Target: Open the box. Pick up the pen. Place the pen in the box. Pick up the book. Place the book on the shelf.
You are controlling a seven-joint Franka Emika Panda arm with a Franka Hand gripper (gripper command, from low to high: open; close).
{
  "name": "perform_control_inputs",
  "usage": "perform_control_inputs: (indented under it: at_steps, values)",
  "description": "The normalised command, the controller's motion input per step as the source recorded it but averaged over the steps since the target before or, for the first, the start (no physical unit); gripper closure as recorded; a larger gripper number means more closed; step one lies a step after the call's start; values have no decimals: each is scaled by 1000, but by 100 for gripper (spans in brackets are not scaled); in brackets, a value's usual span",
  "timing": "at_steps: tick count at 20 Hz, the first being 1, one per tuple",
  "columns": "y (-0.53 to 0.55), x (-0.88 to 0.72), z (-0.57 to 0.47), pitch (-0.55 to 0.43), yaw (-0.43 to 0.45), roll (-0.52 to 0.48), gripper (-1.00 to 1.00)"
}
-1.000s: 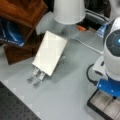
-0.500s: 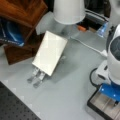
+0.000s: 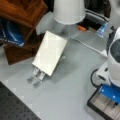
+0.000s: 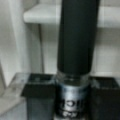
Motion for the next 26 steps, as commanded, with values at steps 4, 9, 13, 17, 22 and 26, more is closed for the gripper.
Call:
perform_control_inputs:
  at_steps: [4,9,13,17,22,26]
  values:
    - [-62,-110,-13,-56,-68,-130,-100]
    - [-84,-128,-6,-46,-55,-142,-100]
    - [-120,-160,27,-27,-39,-161,-100]
    - [-170,-174,100,-6,-28,-166,-100]
    - [-301,-136,193,25,23,-189,-100]
    - [-462,-105,218,39,112,-159,-100]
